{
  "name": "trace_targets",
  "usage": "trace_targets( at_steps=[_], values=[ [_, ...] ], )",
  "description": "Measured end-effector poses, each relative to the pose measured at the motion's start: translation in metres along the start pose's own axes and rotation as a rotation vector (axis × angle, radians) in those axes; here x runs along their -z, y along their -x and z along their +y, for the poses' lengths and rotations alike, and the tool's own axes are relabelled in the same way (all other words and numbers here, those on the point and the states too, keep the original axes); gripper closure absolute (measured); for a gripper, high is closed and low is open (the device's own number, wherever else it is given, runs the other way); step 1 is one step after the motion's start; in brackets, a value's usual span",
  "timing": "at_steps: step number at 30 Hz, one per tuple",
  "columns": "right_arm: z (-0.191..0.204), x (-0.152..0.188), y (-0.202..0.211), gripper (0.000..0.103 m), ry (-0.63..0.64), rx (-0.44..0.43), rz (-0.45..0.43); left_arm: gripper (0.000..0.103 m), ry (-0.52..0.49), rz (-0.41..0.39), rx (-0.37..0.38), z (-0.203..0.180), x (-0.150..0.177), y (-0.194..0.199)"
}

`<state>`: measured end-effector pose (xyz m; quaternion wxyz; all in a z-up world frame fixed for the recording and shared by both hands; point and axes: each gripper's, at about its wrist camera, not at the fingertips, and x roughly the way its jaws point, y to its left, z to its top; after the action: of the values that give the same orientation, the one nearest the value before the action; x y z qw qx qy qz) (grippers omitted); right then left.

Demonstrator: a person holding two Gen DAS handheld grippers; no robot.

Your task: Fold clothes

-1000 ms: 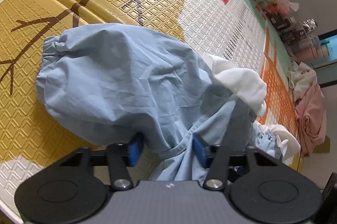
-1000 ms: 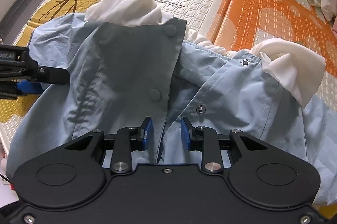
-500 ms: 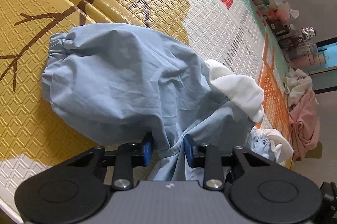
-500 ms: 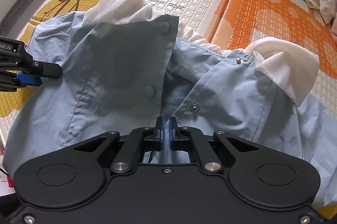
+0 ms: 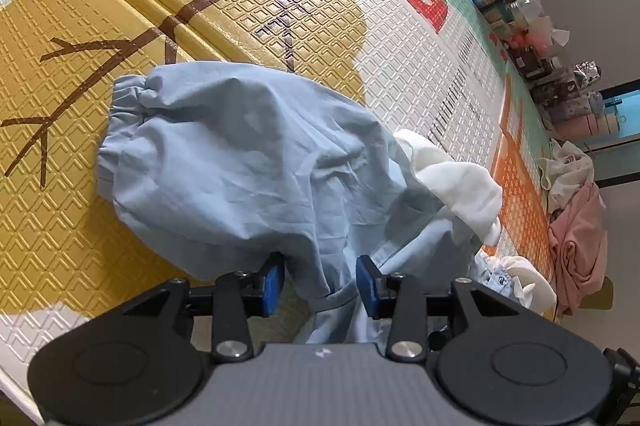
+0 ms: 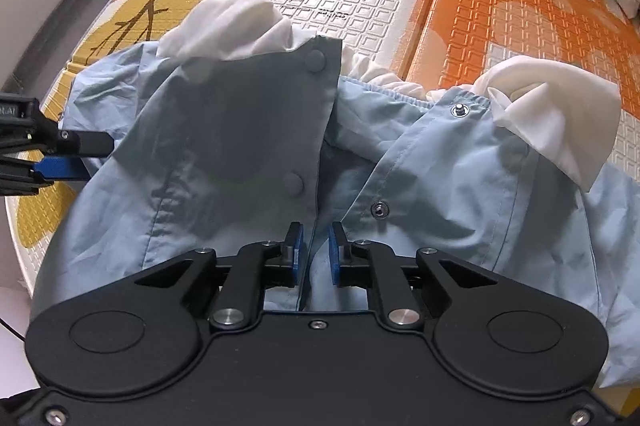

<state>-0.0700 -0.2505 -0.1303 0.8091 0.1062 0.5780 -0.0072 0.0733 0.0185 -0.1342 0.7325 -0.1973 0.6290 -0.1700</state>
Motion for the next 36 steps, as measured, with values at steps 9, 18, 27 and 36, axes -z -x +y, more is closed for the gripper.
trace_targets(
  at_steps=[9, 18, 27, 36],
  values=[
    [0.015, 0.005, 0.001, 0.077, 0.093, 0.017, -0.04, 0.052, 0.023, -0.001, 0.005, -0.001, -0.003, -0.006],
    [0.029, 0.01, -0.004, 0.076, 0.155, 0.024, -0.041, 0.053, 0.048, 0.002, -0.007, 0.001, -0.007, -0.012],
    [0.032, 0.012, -0.003, 0.092, 0.171, 0.016, -0.032, 0.072, 0.035, 0.003, -0.045, 0.0, -0.008, -0.017],
    [0.026, 0.012, 0.006, 0.098, 0.13, 0.012, -0.036, 0.083, 0.021, -0.009, -0.058, 0.001, -0.009, -0.013]
  ],
)
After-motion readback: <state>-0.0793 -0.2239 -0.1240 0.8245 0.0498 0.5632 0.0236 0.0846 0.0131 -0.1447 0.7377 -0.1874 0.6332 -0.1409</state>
